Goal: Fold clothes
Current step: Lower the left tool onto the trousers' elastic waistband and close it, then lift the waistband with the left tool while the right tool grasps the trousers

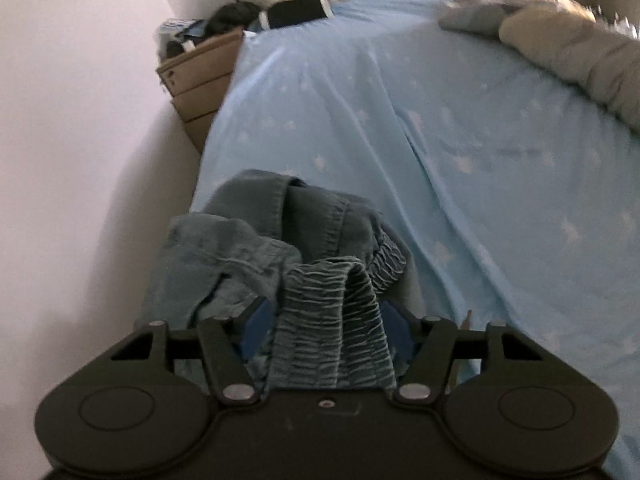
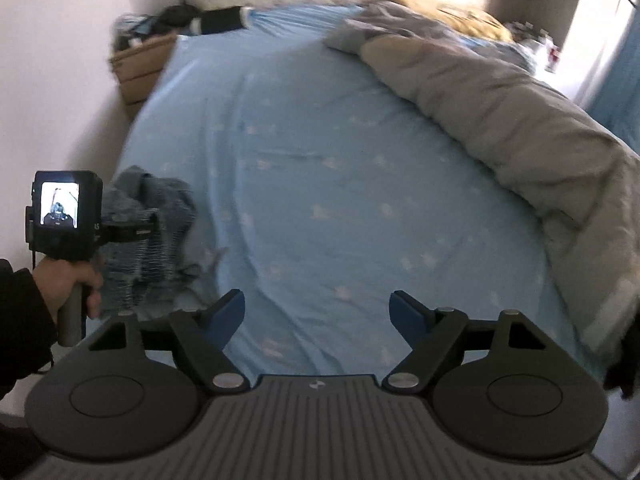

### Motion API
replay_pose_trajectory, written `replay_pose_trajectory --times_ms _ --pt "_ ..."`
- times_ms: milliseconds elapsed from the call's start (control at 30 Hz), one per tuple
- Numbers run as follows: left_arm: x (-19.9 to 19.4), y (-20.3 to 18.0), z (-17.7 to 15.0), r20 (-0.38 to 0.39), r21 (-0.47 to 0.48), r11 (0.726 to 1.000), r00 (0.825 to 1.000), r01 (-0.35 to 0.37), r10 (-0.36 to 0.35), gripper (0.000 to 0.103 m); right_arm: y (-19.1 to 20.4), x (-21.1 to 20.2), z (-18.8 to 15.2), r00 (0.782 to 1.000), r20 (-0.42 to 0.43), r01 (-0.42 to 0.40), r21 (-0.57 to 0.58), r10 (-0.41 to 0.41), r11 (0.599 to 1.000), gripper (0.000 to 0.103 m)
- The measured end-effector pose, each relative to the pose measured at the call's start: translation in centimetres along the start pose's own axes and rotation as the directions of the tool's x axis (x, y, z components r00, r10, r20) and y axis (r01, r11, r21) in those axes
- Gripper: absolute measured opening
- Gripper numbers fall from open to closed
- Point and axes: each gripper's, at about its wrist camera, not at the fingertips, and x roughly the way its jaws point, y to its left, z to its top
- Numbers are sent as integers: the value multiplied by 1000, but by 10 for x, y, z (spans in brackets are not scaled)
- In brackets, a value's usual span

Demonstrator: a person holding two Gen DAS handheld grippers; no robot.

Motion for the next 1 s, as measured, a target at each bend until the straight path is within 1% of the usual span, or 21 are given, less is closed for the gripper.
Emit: replay_pose_trajectory --times_ms 100,167,233,267,300,367,433,500,533,600,667,833,900,1000 --pt "20 -5 -1 -10 43 999 999 -31 31 59 6 3 5 999 -5 46 23 -45 999 82" --pt "31 -4 -1 -11 57 997 999 -45 46 59 7 1 5 998 -7 62 26 -62 998 81" --pt "42 0 0 -24 61 997 998 -55 57 54 9 -2 4 997 -6 74 20 -74 997 81" --pt "44 1 0 -28 58 997 998 -55 57 50 9 -3 3 997 -6 79 17 -79 997 81" --pt "47 2 0 -32 54 997 998 -55 57 44 10 -4 3 997 -6 83 14 -83 996 80" --pt "50 5 1 -37 36 999 998 -41 42 36 16 3 8 997 -15 79 14 -79 997 75" --pt "50 8 4 -34 24 999 999 -40 41 35 16 3 8 997 -18 74 11 -74 997 71" --pt "44 13 4 -30 -15 1000 999 -27 27 16 18 3 8 998 -18 68 2 -67 998 68" --pt "40 16 4 -32 -40 999 999 -22 21 16 20 3 8 998 -17 63 -4 -63 998 67" --pt "28 23 5 -25 -89 996 1000 -11 9 9 22 3 9 999 -12 49 -19 -50 999 66" --pt "13 31 8 -14 -140 990 1000 -2 0 6 24 3 11 1000 -7 30 -30 -31 999 64" --pt "-35 47 11 37 -220 975 999 36 -29 4 27 1 12 1000 15 -27 -42 28 999 63" --pt "-58 54 9 66 -243 969 998 40 -25 4 28 3 14 998 20 -61 -40 62 997 62" --pt "-94 76 -1 99 -317 946 995 61 -32 3 33 7 16 994 24 -110 -48 111 993 59"
